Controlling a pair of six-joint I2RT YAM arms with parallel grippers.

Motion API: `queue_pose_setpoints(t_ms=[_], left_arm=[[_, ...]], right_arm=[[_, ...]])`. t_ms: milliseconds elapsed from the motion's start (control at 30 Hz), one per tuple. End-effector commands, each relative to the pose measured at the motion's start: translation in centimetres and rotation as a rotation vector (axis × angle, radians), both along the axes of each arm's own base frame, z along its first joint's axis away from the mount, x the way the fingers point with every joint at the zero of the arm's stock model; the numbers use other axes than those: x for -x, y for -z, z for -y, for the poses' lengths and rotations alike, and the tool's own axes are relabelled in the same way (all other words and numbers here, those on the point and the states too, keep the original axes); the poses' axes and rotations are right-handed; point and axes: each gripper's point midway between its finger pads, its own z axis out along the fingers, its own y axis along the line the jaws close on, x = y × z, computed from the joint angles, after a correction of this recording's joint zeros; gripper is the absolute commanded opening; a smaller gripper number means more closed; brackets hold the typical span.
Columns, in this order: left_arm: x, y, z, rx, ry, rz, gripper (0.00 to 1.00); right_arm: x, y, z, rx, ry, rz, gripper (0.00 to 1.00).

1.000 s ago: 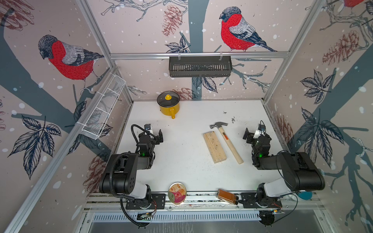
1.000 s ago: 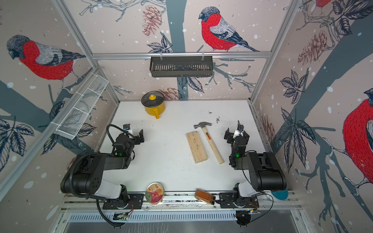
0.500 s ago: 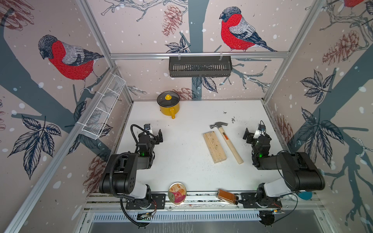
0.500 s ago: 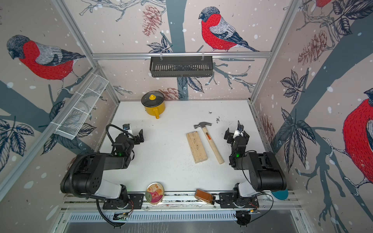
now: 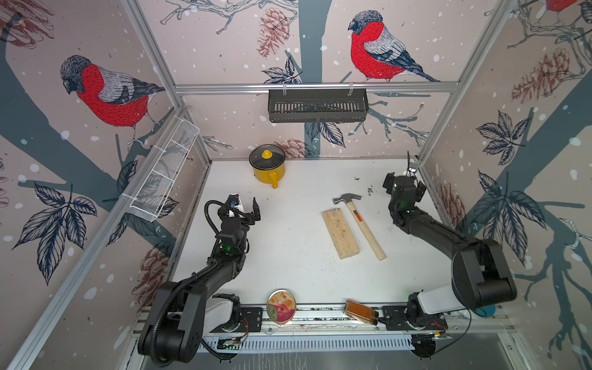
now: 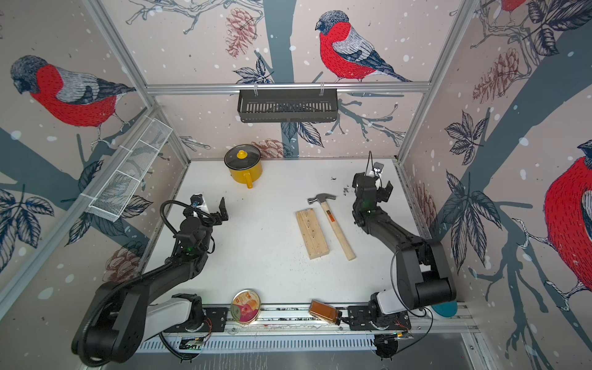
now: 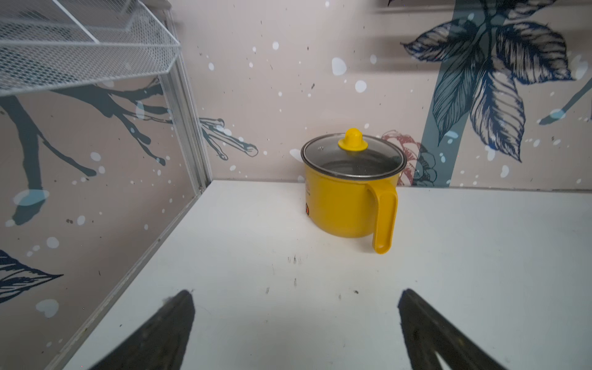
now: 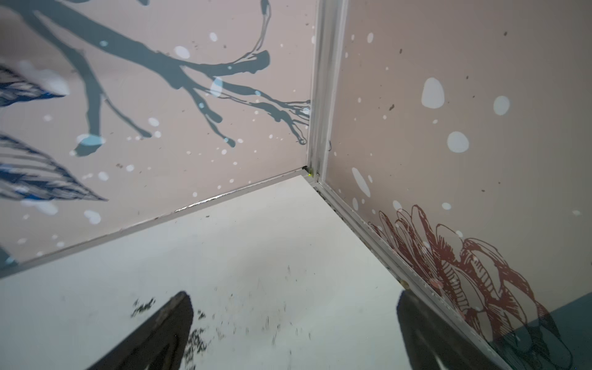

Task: Use a claw hammer to pull out a nail
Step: Pick up the hammer at the center of the board.

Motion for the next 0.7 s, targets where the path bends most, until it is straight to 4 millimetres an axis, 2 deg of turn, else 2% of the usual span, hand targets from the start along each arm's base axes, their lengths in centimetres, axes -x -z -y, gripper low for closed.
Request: queue_pose_setpoints(t_ms=[0,67,167,233,300,367,500,567,667], left_arm=[[0.7,-1.5,-0.3,0.193,-0.020,0.035,0.99],[0.6,-2.3,1.2,0.311,0.056,0.014,0.99],[0.1,-2.7,4.8,0.379,0.210,-0.023,0.99],[-0.2,-2.0,7.5,0.361,0.268,-0.071,0.99],[-0.6,-0.5,10.2,0.333,0.335,-0.148,0.99],[-1.0,0.9,11.7,0.370,0.369,-0.213,0.99],[-1.3,1.7,14.3,0.437,0.483,-0.261,0.99],[-1.2,2.3,15.1,0.449,0.510,-0.282,0.97],[-1.3,3.3,15.7,0.454,0.522,-0.320,0.93]], right_arm=[[1.7,5.5,0.5,0.001,0.130,-0.319,1.00],[0.9,7.0,-1.4,0.043,0.063,-0.382,1.00],[0.1,8.8,-4.9,0.023,-0.086,-0.440,1.00],[-0.2,9.6,-7.4,-0.020,-0.216,-0.455,1.00],[-0.3,9.6,-9.7,-0.069,-0.339,-0.457,1.00],[-0.2,9.7,-11.8,-0.115,-0.453,-0.462,1.00],[0.3,9.8,-15.2,-0.190,-0.621,-0.469,1.00],[0.8,10.6,-17.1,-0.214,-0.703,-0.501,0.98],[1.5,11.8,-18.6,-0.166,-0.724,-0.542,0.97]])
